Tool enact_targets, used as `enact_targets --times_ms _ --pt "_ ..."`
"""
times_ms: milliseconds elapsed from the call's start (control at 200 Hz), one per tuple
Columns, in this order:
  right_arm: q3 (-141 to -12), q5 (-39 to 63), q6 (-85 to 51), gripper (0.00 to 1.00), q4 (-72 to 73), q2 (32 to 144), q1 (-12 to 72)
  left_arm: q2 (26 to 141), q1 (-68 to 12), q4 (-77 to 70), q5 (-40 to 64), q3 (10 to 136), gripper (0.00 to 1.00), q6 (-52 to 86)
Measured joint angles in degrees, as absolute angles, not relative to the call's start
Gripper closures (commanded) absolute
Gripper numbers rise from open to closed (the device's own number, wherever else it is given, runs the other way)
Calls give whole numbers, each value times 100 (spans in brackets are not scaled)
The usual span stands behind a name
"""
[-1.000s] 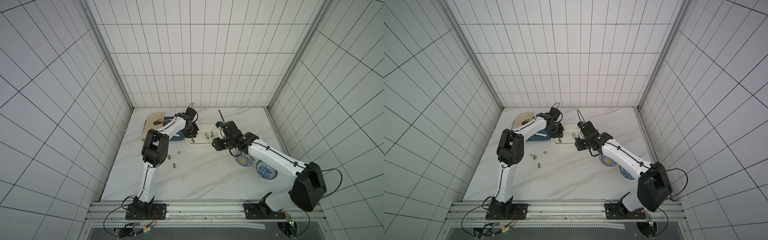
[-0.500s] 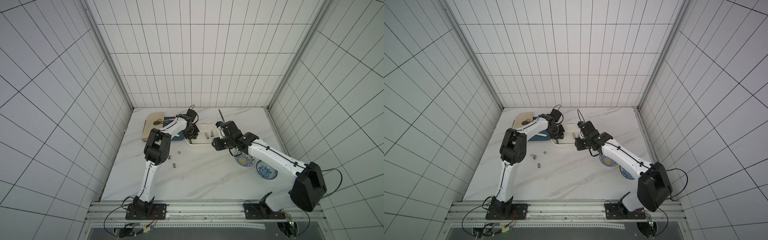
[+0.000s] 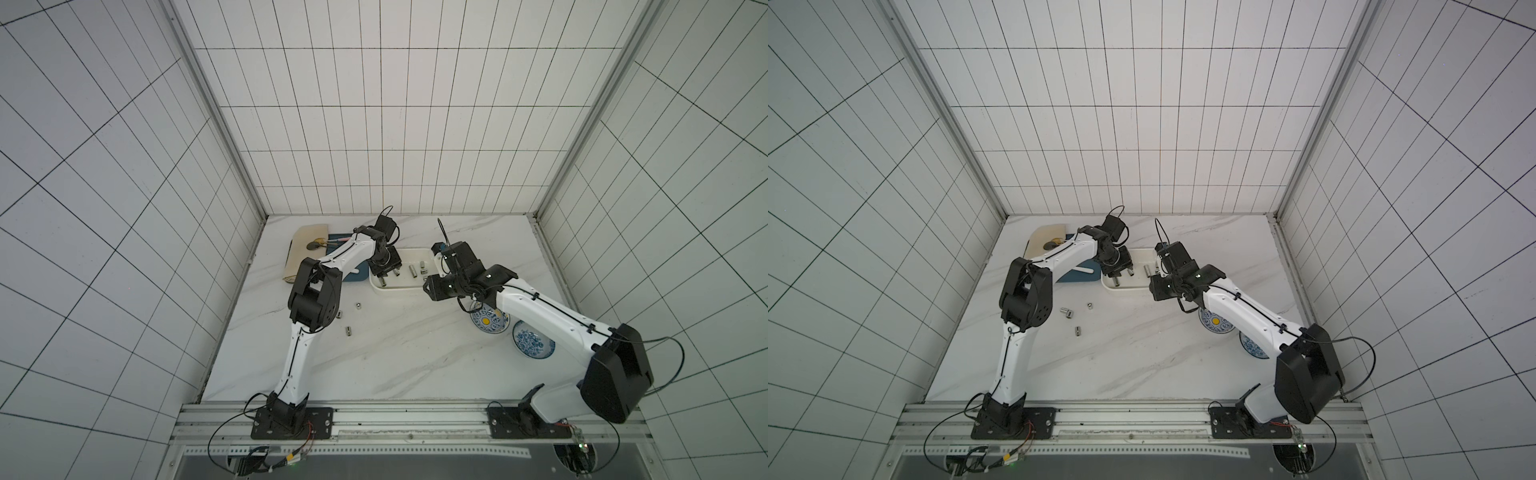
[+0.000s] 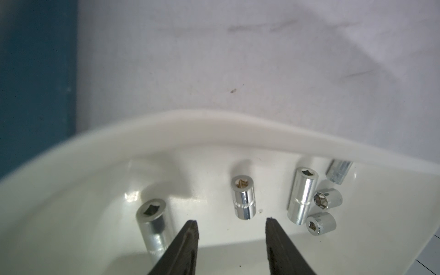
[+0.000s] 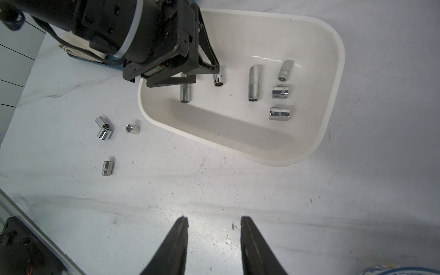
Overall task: Put the socket on the desktop into the storage box
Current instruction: Pick up the socket head from the center of the board.
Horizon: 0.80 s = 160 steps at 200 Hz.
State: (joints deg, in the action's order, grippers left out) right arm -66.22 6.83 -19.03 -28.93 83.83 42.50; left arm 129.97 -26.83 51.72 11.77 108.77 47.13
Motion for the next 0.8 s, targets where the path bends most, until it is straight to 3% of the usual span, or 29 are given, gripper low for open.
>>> enact_targets --times_ms 230,395,800 --pt "-6622 676 -1920 53 -2897 8368 4250 12527 -2696 5166 1114 10777 49 4571" --pt "-6622 681 -1918 53 -2904 8311 4250 11861 -2694 5116 1011 10339 41 4442" --pt "-6622 707 -1920 53 -2941 8228 4372 10639 -2620 4976 819 8882 41 4265"
